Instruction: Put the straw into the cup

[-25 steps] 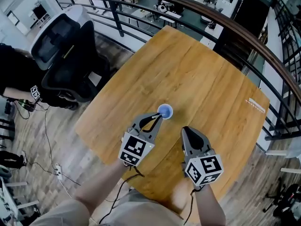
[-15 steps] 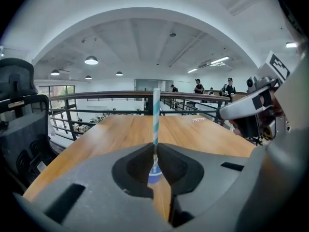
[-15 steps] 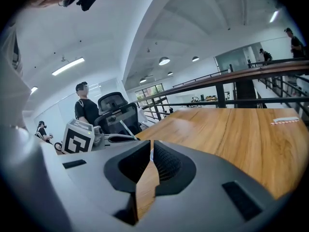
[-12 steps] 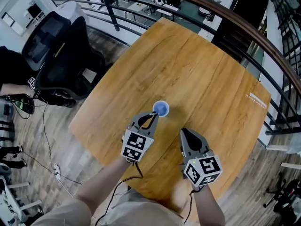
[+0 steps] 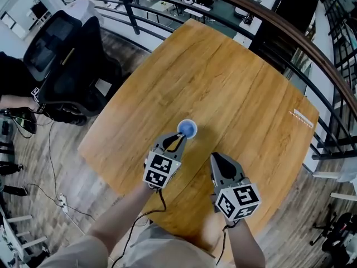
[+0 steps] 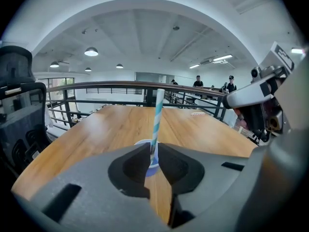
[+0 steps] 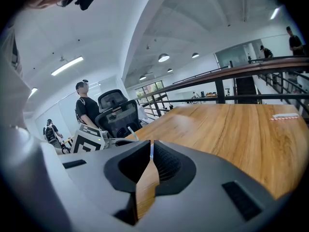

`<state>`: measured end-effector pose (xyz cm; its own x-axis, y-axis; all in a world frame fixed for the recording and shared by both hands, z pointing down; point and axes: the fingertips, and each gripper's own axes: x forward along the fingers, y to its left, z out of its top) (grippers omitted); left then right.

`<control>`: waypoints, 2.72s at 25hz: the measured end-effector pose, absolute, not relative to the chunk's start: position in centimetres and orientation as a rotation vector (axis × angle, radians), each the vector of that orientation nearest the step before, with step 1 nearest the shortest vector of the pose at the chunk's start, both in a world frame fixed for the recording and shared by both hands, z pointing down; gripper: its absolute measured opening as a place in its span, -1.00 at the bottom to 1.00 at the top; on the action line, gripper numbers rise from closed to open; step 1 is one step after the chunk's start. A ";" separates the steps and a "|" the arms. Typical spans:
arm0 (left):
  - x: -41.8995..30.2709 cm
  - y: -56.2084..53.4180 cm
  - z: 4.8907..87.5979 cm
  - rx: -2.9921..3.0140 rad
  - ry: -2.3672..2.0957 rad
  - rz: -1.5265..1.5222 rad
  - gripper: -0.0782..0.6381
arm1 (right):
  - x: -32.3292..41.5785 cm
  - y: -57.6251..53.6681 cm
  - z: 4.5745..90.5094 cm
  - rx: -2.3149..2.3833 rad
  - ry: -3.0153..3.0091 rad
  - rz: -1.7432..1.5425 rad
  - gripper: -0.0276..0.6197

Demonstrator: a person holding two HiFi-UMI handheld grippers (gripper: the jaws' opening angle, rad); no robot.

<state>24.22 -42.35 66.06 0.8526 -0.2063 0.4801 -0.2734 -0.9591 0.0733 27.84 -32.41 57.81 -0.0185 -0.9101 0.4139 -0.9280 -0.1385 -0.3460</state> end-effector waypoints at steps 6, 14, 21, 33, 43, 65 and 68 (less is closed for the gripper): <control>23.9 -41.7 64.3 2.923 -0.346 0.685 -0.46 | 27.1 -31.7 57.7 2.166 -2.039 0.887 -0.82; 21.8 -40.6 58.8 3.001 -0.384 0.544 -0.45 | 25.4 -30.6 54.5 2.166 -2.074 0.819 -0.82; 19.1 -38.4 52.2 3.060 -0.420 0.343 -0.45 | 24.1 -28.2 50.8 2.213 -2.096 0.720 -0.82; 13.6 -32.4 42.6 3.173 -0.449 0.166 -0.55 | 20.3 -22.4 42.1 2.240 -2.166 0.466 -0.82; 9.1 -27.1 40.5 3.179 -0.465 0.163 -0.64 | 16.4 -18.3 41.6 2.127 -2.174 0.369 -0.82; 6.4 -22.1 46.4 3.129 -0.289 0.352 -0.74 | 12.9 -16.3 44.3 2.072 -2.214 0.428 -0.82; 6.4 -22.3 46.6 3.110 -0.281 0.359 -0.74 | 13.0 -16.2 44.4 2.078 -2.202 0.437 -0.82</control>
